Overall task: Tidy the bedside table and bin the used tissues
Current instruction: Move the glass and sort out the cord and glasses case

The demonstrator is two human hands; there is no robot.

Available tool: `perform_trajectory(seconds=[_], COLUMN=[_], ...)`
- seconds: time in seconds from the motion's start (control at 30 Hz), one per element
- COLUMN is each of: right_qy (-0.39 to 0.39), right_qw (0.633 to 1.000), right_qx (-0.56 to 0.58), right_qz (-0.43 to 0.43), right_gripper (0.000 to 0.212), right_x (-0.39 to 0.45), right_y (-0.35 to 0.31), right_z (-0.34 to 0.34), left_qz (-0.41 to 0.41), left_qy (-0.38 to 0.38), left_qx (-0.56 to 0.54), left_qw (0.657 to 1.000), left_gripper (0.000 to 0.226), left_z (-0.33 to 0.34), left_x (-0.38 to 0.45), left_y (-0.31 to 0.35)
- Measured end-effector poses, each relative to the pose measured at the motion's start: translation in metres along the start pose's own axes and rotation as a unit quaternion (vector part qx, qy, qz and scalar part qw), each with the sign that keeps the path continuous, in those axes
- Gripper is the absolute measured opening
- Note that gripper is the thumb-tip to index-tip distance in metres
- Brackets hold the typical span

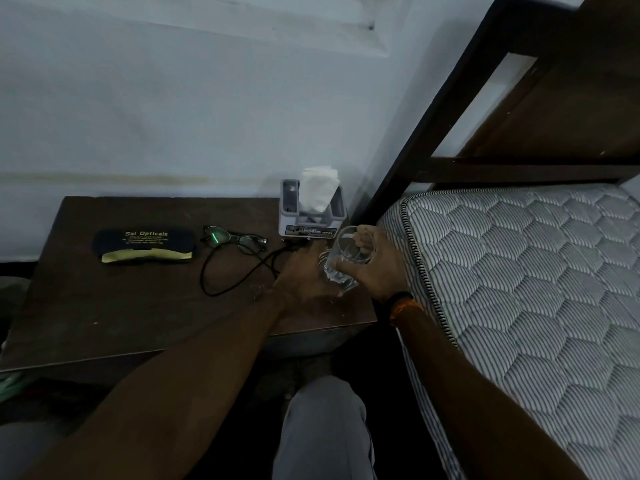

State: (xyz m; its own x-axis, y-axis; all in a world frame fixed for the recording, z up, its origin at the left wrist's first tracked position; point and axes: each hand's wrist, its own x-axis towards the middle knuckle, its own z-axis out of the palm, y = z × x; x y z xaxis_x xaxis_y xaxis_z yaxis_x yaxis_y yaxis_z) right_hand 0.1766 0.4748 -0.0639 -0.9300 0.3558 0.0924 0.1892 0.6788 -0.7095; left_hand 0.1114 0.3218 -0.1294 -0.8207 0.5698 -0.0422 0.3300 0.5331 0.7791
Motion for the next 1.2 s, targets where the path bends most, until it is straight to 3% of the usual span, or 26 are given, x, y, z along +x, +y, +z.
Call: perform_trajectory(seconds=[0.17, 0.33, 0.53, 0.7, 0.8, 0.87, 0.93, 1.07, 1.2], right_qy=[-0.003, -0.005, -0.011, -0.014, 0.095, 0.180, 0.203, 0.128, -0.016], right_qw=[1.000, 1.000, 1.000, 1.000, 0.989, 0.957, 0.937, 0.942, 0.966], right_qx=[-0.006, -0.007, -0.019, 0.003, -0.055, -0.123, -0.141, -0.139, -0.150], right_qz=[-0.008, -0.018, -0.017, -0.009, -0.096, -0.189, -0.246, -0.279, -0.208], right_gripper=[0.081, 0.080, 0.084, 0.102, 0.075, 0.047, 0.025, 0.010, 0.014], right_x=[-0.001, -0.001, 0.000, -0.004, -0.007, -0.003, 0.000, -0.001, -0.004], right_y=[0.000, -0.001, 0.005, 0.000, -0.014, -0.032, -0.052, -0.081, -0.091], right_z=[0.007, 0.008, 0.010, 0.006, 0.002, 0.002, 0.010, 0.041, 0.076], left_qz=[0.002, -0.002, 0.009, 0.030, 0.044, 0.068, 0.074, 0.053, 0.016], left_qy=[0.007, 0.014, -0.001, 0.008, 0.037, 0.073, 0.096, 0.138, 0.159], left_qx=[-0.050, -0.096, -0.077, 0.006, 0.050, 0.068, 0.096, 0.153, 0.165], left_qw=[0.999, 0.995, 0.997, 1.000, 0.997, 0.993, 0.988, 0.977, 0.973], left_gripper=[0.108, 0.105, 0.101, 0.101, 0.093, 0.077, 0.065, 0.046, 0.031], left_z=[-0.001, -0.003, -0.006, -0.023, -0.040, -0.056, -0.075, -0.114, -0.149], left_x=[-0.004, -0.007, -0.010, -0.017, -0.024, -0.030, -0.037, -0.053, -0.071], left_y=[-0.003, -0.003, 0.001, -0.005, -0.013, -0.021, -0.029, -0.054, -0.077])
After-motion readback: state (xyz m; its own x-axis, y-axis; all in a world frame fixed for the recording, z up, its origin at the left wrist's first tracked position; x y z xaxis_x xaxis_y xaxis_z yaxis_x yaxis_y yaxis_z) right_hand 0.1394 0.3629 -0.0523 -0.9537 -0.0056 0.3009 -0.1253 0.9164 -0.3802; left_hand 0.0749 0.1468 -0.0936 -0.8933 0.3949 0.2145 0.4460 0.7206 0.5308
